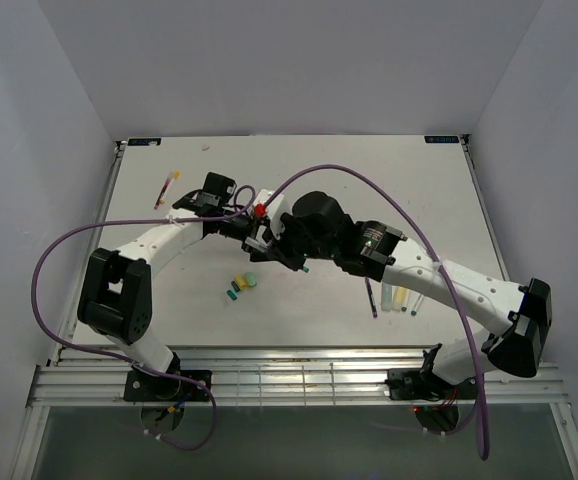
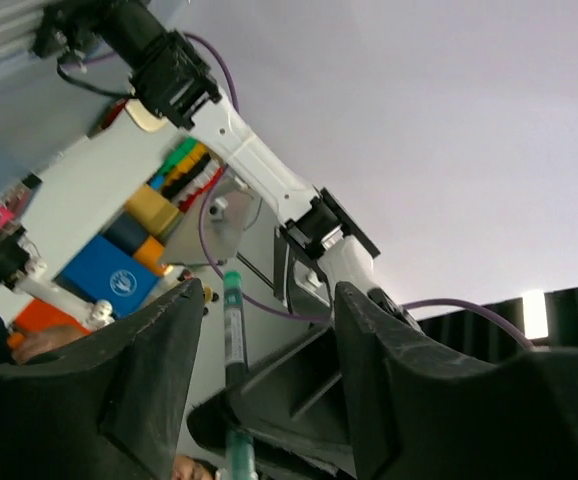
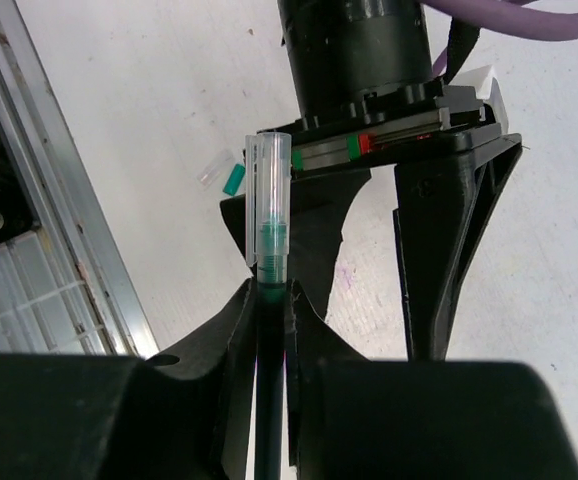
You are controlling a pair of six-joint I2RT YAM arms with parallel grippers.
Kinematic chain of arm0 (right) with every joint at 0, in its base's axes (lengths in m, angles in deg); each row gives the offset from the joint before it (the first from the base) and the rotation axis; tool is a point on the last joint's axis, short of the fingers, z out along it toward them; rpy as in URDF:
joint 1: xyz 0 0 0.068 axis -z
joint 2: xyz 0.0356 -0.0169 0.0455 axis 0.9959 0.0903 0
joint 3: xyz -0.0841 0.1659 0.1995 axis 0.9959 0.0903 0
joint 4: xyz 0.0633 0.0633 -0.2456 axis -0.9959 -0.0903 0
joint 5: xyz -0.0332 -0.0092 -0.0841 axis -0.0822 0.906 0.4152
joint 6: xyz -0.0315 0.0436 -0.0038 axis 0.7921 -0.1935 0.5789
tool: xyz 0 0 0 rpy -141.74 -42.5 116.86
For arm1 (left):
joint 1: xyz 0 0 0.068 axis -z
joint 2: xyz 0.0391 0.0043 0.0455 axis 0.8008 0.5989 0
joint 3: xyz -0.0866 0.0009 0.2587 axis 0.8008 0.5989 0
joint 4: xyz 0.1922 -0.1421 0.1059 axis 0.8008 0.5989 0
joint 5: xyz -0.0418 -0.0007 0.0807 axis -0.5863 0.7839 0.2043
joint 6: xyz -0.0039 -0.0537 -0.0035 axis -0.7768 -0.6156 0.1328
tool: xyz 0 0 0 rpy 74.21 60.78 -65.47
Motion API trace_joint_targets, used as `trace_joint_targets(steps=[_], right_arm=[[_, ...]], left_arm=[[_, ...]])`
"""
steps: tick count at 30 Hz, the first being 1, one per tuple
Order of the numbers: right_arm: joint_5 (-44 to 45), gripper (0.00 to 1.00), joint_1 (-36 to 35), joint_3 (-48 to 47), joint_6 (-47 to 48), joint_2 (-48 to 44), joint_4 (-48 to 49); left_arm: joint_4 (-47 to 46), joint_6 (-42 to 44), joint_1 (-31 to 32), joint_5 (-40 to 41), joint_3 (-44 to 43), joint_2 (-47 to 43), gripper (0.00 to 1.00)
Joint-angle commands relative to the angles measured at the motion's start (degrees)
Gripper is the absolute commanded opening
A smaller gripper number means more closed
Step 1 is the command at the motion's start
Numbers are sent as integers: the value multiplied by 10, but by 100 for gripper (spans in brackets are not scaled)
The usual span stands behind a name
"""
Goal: Open the pen caps
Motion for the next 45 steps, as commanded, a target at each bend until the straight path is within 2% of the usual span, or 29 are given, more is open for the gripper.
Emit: trace_joint_targets(steps=[1, 5, 9, 11, 12, 13, 14, 16, 18, 21, 24, 27, 31, 33, 45], right_arm=[[-20, 8, 4, -53, -38, -18, -25], [-18, 8, 12, -56, -81, -54, -46], [-17, 8, 43, -27, -135, -94, -60], [-27, 8, 68, 0, -161, -117, -66], [-42, 8, 84, 12, -188, -125, -67], [-53, 8, 84, 22, -201, -132, -69], [-62, 8, 98, 43, -214, -146, -70], [-94, 8, 113, 60, -249, -155, -76], [-137, 8, 142, 71, -276, -155, -82], [-181, 8, 169, 63, -295, -144, -88], [-211, 8, 195, 39, -309, -127, -97], [-255, 8, 231, 29, -327, -113, -97], [-259, 8, 243, 3, -330, -91, -97], [-255, 8, 244, -5, -332, -84, -95], [-252, 8, 243, -48, -335, -26, -72]], left_arm=[[-17, 23, -4, 61, -21, -9, 66], [-46, 42, -22, 146, -7, -11, 67], [-139, 34, -35, 188, 24, -27, 62], [-185, 54, -46, 198, 30, -45, 55], [-203, 69, -54, 204, 30, -51, 46], [-214, 83, -54, 206, 29, -59, 45], [-218, 111, -61, 212, 25, -71, 38], [-232, 143, -62, 224, -4, -83, 36], [-243, 188, -55, 230, -31, -94, 37], [-245, 257, -41, 236, -88, -100, 44], [-258, 281, -23, 230, -100, -112, 48], [-279, 272, -21, 225, -71, -127, 53], [-312, 220, -21, 233, -24, -158, 60], [-286, 205, -21, 240, -10, -158, 61], [-243, 183, 23, 257, -27, -129, 66]])
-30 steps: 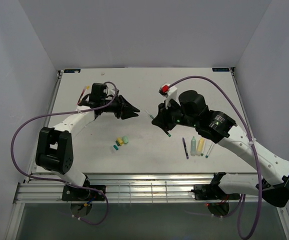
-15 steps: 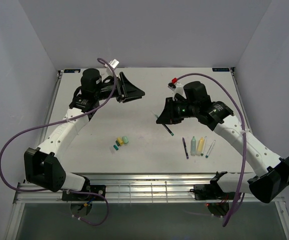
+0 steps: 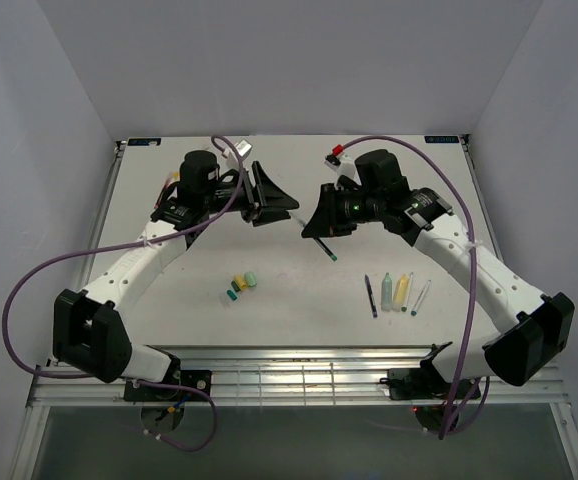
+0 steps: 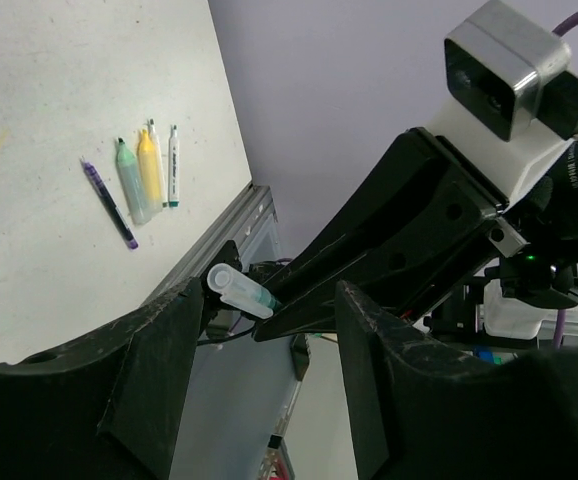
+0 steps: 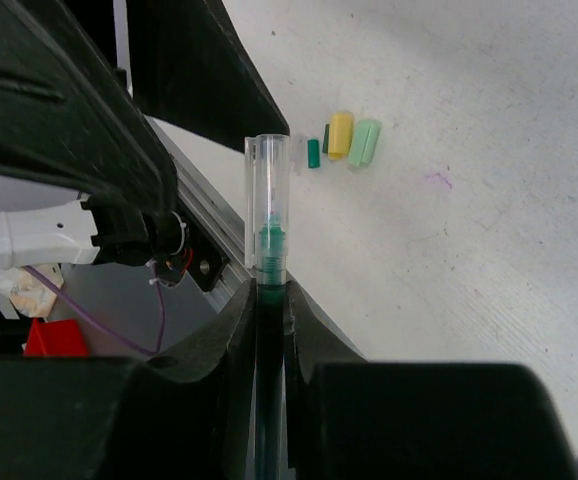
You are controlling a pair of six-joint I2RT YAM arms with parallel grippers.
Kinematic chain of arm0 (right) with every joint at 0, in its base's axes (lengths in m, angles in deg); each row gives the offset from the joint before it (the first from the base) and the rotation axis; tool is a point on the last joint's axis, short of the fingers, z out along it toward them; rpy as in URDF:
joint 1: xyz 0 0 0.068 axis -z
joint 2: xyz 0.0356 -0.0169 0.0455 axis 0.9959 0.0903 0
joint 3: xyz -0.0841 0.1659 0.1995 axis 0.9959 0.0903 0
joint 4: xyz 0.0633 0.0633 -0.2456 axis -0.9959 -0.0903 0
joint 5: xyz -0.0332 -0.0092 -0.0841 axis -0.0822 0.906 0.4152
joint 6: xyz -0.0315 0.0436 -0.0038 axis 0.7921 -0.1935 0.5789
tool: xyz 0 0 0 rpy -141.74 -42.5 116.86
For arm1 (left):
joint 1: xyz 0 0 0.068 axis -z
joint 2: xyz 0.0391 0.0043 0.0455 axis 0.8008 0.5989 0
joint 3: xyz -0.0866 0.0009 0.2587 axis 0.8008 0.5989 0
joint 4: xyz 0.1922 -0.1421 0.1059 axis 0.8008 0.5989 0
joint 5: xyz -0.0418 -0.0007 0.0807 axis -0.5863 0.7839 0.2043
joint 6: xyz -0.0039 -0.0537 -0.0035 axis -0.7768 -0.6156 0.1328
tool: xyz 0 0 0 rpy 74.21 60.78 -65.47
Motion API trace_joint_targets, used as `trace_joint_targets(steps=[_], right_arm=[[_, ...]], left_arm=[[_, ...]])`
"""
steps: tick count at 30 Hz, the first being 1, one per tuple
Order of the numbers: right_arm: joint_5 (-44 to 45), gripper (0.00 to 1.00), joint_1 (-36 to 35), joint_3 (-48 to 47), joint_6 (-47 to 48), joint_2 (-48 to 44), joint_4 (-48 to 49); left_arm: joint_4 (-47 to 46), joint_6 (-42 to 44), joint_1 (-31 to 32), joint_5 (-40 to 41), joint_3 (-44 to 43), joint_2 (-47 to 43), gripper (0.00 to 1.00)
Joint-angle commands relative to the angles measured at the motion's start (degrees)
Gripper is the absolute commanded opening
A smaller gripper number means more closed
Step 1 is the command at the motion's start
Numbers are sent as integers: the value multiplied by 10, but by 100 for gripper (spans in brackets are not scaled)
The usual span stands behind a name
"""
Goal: Open the pen caps
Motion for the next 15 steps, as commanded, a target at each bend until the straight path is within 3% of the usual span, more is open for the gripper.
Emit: trace_joint_targets(steps=[1, 8, 15], right_arm=[[-8, 8, 0, -38, -3, 14, 30], [6, 8, 0, -37, -10, 21, 44], [4, 8, 1, -30, -6, 31, 55]], left_arm=[[11, -9, 14, 7, -27, 12, 66], [54, -15, 22, 26, -34, 24, 64], [73, -58, 22, 33, -52, 51, 54]])
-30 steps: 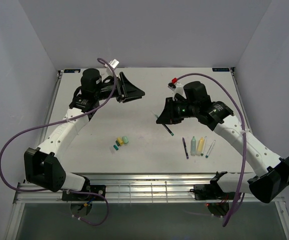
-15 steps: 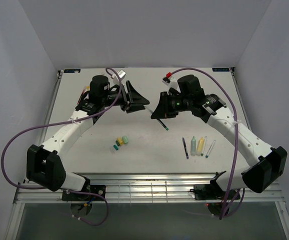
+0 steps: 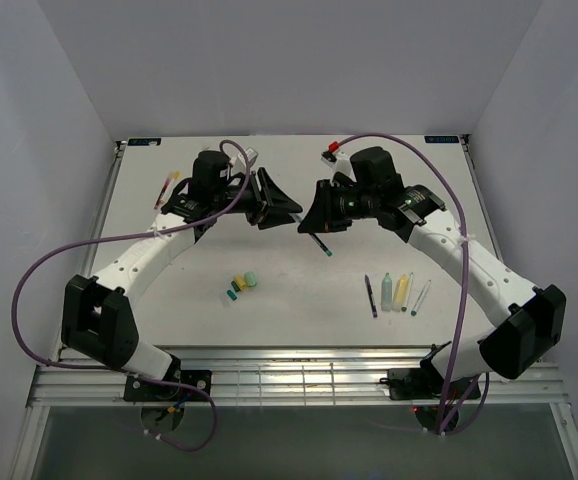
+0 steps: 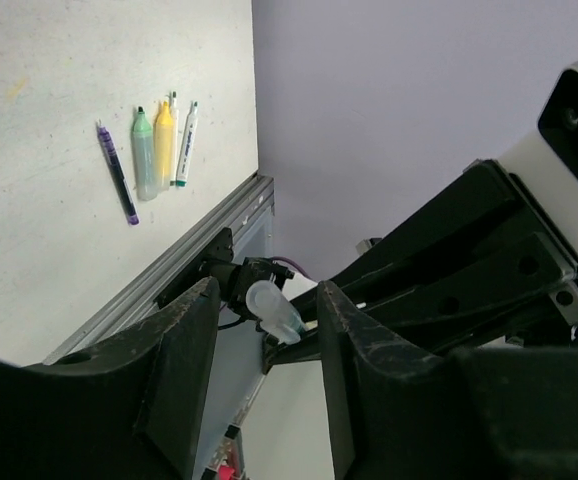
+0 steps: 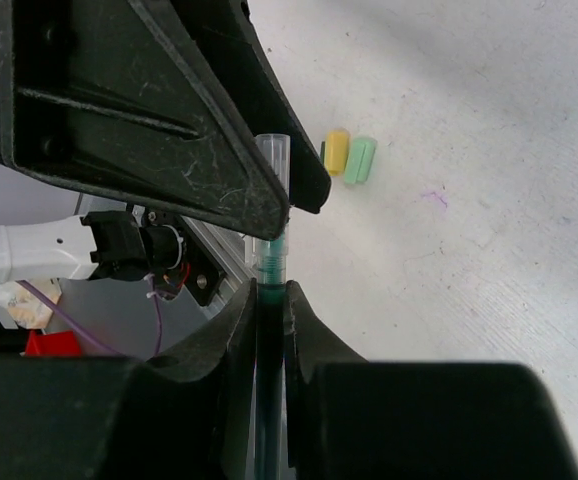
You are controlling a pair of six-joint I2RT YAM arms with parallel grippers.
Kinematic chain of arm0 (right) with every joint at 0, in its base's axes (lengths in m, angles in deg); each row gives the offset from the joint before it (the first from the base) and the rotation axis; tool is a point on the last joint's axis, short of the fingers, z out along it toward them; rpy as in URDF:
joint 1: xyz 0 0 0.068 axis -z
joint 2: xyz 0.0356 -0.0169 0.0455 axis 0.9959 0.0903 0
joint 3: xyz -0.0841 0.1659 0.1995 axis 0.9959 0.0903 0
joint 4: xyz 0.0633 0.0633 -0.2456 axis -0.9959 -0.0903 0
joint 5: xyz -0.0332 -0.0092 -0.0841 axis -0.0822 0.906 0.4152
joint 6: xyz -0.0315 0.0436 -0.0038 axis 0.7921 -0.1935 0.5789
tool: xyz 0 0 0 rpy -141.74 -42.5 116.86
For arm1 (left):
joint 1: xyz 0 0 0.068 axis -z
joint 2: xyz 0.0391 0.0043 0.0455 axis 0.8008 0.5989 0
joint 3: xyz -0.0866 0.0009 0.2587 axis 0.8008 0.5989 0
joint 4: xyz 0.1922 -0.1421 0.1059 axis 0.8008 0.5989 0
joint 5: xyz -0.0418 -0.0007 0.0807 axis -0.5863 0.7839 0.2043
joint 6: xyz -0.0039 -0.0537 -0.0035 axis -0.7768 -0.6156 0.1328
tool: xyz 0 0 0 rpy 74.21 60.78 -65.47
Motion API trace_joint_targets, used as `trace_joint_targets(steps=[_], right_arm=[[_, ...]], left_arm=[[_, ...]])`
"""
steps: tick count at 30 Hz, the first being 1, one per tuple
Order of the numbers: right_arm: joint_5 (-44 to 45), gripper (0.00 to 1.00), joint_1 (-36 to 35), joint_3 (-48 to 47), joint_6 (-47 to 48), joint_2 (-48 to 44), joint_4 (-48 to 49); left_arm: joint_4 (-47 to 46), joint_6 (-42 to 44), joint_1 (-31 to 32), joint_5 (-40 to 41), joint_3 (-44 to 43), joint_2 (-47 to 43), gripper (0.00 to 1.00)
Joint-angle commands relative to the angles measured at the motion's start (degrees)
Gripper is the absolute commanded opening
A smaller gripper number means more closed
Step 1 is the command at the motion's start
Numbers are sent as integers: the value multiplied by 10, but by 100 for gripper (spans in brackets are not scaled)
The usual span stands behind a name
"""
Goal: Open the pen caps
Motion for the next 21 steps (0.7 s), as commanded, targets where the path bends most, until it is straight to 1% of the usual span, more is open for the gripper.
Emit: trace_joint_targets(steps=[1, 9, 11, 13, 16, 19, 21], right_arm=[[2, 8, 0, -17, 0, 6, 31], [17, 8, -4, -23, 17, 27, 42], [26, 8, -7, -27, 23, 34, 40], [30, 8, -10, -32, 28, 41, 38], [43, 8, -16, -40, 41, 49, 24], [55, 8, -20, -41, 56, 50, 9], [63, 8, -23, -44, 68, 51, -9]], left_arm=[[14, -29, 3, 11, -34, 12, 52], [26, -96, 8, 12, -54, 35, 43], [29, -101, 10, 12, -57, 38, 40], [34, -103, 13, 12, -61, 41, 31], [41, -107, 13, 4, -64, 46, 12], [67, -86, 13, 3, -80, 54, 0], [108, -64, 12, 10, -106, 68, 0]])
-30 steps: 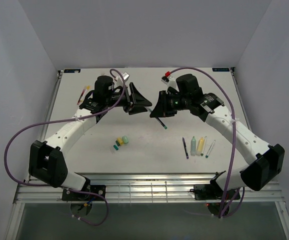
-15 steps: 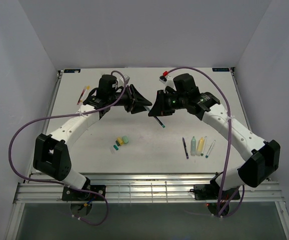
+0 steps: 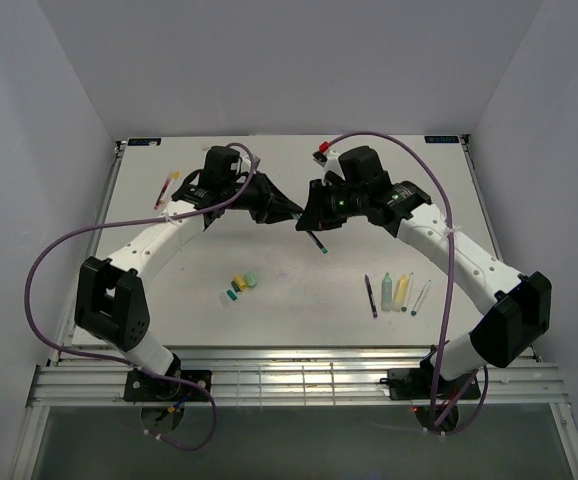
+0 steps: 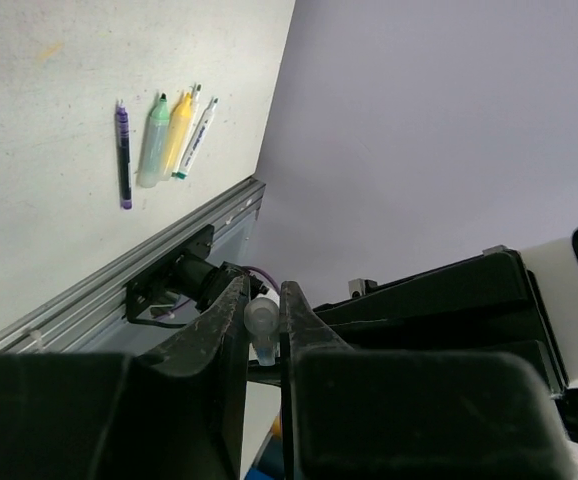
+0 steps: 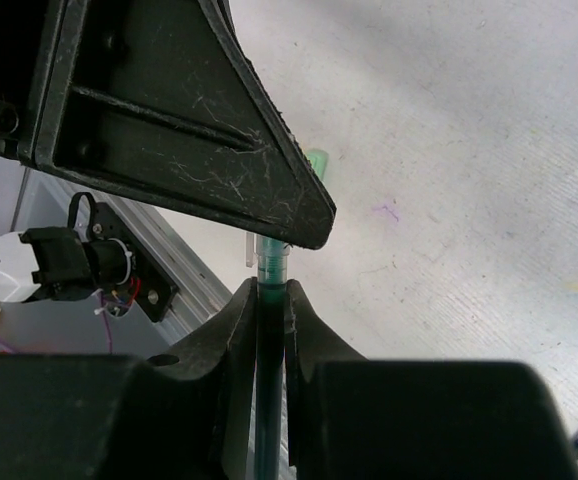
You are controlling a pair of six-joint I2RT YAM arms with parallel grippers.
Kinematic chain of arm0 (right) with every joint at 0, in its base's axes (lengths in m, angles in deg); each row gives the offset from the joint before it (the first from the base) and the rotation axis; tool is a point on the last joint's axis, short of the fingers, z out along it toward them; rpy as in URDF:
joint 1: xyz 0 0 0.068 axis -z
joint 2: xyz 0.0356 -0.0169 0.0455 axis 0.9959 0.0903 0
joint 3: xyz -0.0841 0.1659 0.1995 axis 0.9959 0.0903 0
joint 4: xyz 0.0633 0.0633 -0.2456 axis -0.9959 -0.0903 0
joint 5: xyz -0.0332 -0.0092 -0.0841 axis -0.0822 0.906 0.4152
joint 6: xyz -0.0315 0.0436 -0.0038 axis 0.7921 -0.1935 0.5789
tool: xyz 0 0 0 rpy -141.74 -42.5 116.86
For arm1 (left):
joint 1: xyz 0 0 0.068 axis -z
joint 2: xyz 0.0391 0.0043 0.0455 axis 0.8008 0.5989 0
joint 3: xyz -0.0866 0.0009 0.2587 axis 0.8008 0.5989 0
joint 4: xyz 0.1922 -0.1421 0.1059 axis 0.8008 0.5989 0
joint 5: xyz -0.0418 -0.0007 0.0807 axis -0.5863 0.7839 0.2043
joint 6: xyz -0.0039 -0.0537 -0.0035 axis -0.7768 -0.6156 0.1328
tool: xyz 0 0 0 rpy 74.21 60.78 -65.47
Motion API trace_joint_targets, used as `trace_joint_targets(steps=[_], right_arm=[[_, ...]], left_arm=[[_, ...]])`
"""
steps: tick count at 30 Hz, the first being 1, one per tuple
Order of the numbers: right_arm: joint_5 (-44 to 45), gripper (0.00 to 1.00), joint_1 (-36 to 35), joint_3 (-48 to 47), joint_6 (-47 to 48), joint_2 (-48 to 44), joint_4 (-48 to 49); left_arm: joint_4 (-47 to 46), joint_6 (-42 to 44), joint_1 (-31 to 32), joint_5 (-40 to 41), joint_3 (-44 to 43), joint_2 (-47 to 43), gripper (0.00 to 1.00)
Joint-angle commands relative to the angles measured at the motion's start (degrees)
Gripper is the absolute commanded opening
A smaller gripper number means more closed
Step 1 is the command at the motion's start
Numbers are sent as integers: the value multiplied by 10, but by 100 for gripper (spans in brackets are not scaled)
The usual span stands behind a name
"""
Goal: Open the pen caps
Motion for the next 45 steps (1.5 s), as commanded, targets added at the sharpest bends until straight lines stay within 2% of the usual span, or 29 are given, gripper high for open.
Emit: trace_joint_targets(steps=[1, 6, 11, 15, 19, 22, 23, 26, 27, 30, 37, 45], right_arm=[[16, 8, -12, -28, 35, 7, -22], [13, 8, -19, 8, 59, -9, -63], [9, 8, -31, 85, 74, -44, -90], [45, 8, -39, 134, 74, -89, -115], [88, 8, -29, 151, 50, -102, -118], [109, 8, -8, 168, 13, -84, -104], [119, 8, -3, 173, -3, -75, -102], [143, 8, 14, 195, -9, -53, -84], [146, 8, 27, 203, -11, -49, -72], [160, 8, 56, 236, -12, -44, -50], [191, 8, 80, 282, 2, -32, -11], [195, 8, 83, 273, 15, -2, -1]], left_arm=[[56, 33, 9, -9, -61, 8, 0], [159, 119, -5, 33, -150, 69, 0], [283, 176, -54, 134, -300, 138, 0], [315, 195, -117, 154, -370, 178, 0], [332, 257, -128, 157, -390, 177, 0], [341, 302, -115, 182, -293, 134, 0], [340, 307, -112, 188, -211, 94, 0], [333, 319, -109, 211, -90, 1, 0], [332, 323, -109, 214, -22, -23, 0], [333, 339, -107, 240, 71, -102, 0], [380, 352, -105, 336, 155, -184, 0], [390, 347, -105, 405, 216, -137, 0]])
